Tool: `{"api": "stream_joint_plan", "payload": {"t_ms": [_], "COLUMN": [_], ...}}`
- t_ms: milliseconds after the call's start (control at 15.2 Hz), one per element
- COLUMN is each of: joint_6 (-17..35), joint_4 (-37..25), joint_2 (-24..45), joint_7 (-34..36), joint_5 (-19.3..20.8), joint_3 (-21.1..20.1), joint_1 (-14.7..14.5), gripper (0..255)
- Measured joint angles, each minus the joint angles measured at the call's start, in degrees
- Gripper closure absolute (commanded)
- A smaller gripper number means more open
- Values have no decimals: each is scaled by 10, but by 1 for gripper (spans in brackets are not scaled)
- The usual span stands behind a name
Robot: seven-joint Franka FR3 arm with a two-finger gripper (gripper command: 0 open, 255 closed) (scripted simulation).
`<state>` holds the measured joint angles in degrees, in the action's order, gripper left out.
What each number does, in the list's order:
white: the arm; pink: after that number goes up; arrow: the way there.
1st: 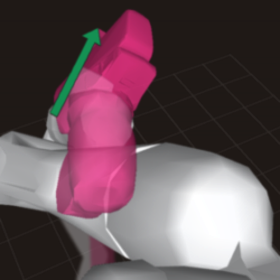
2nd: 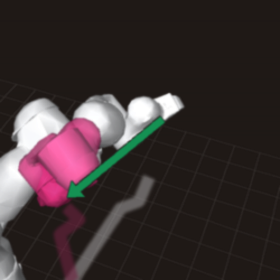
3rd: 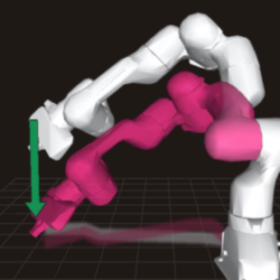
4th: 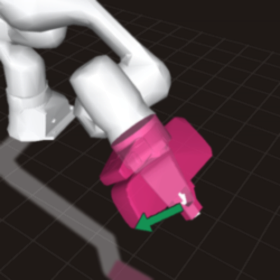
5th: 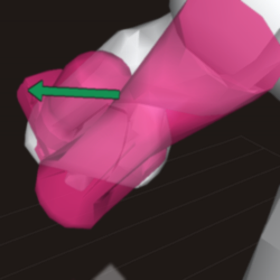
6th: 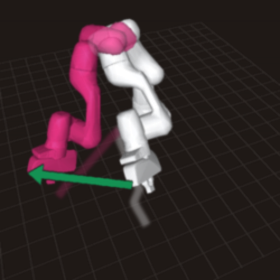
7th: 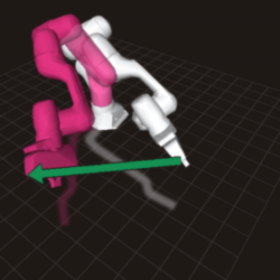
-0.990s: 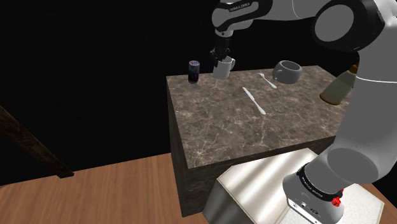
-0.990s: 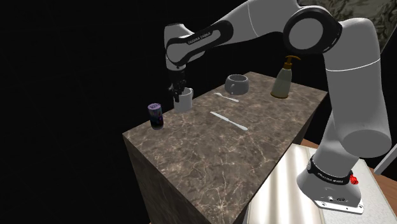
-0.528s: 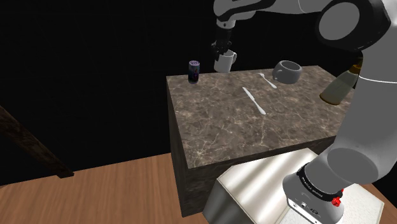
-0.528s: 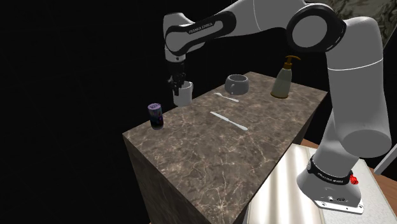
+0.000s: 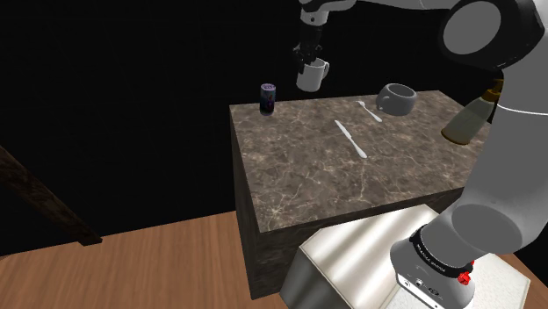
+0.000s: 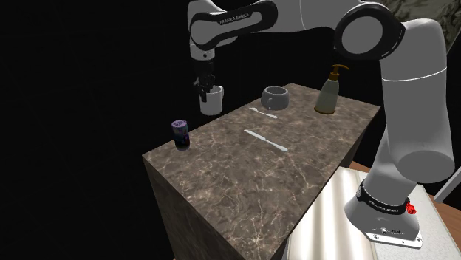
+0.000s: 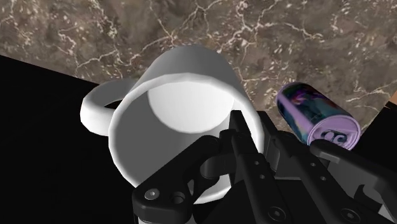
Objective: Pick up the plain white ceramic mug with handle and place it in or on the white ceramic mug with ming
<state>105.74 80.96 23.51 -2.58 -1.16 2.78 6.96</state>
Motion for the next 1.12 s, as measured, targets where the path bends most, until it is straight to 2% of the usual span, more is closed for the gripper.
{"api": "stream_joint_plan", "payload": {"t_ms": [660, 858, 1122], "joint_6": [-79, -82, -71], "joint_4": [-84, -71, -21], "joint_2": [5, -11, -49], "joint_7": [-1, -12, -55], "joint_5": [0, -1, -4], "joint_3": [1, 4, 18], "joint_1": [2, 10, 39], "gripper": [255, 255, 255]}}
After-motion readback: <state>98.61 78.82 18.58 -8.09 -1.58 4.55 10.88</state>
